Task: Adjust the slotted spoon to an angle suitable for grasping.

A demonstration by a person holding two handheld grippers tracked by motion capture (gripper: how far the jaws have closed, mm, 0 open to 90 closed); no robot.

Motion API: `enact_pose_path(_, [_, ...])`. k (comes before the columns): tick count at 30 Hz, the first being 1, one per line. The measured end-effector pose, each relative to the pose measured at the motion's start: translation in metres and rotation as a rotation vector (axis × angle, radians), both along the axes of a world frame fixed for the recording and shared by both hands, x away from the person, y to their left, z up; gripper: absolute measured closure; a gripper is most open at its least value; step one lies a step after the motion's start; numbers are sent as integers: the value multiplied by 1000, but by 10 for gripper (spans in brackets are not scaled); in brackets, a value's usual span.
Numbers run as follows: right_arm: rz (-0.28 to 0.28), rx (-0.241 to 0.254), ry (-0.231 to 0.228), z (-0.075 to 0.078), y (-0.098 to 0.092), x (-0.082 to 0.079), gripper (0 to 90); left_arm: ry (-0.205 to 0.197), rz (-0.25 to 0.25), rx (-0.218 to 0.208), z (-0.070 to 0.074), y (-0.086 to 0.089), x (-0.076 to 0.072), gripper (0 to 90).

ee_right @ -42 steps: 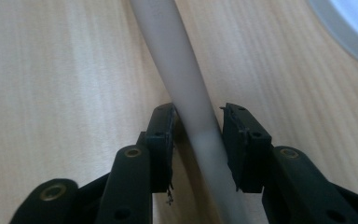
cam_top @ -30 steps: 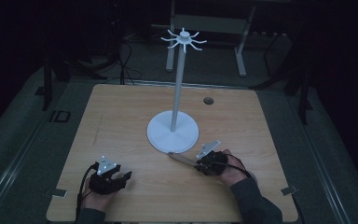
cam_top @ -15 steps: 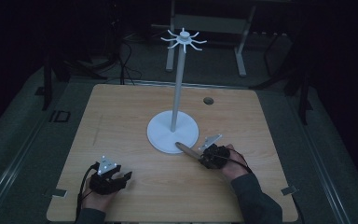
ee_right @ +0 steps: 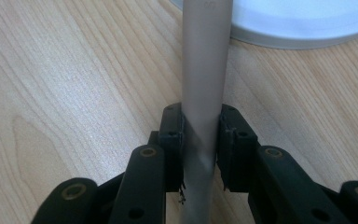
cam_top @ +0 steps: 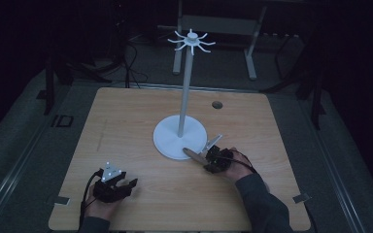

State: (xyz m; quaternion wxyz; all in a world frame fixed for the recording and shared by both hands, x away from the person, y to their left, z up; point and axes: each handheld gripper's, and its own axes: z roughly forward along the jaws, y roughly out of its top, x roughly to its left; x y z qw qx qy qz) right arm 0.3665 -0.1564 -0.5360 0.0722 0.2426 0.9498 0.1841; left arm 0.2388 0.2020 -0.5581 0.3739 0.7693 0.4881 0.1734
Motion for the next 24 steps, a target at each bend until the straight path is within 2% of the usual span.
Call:
enact_pose_path(15, [5,14,-53,3,-1,-8,735,2,-7,6,0,-2,1,456])
enact_pose_path(18, [-7,37,-82,6,-5,-11,734,1,-7,4,0,-2,2,456])
enact_pose_path(24, [-19,65,-100,10,-9,-13,734,1,-6,4,0,-2,2,456])
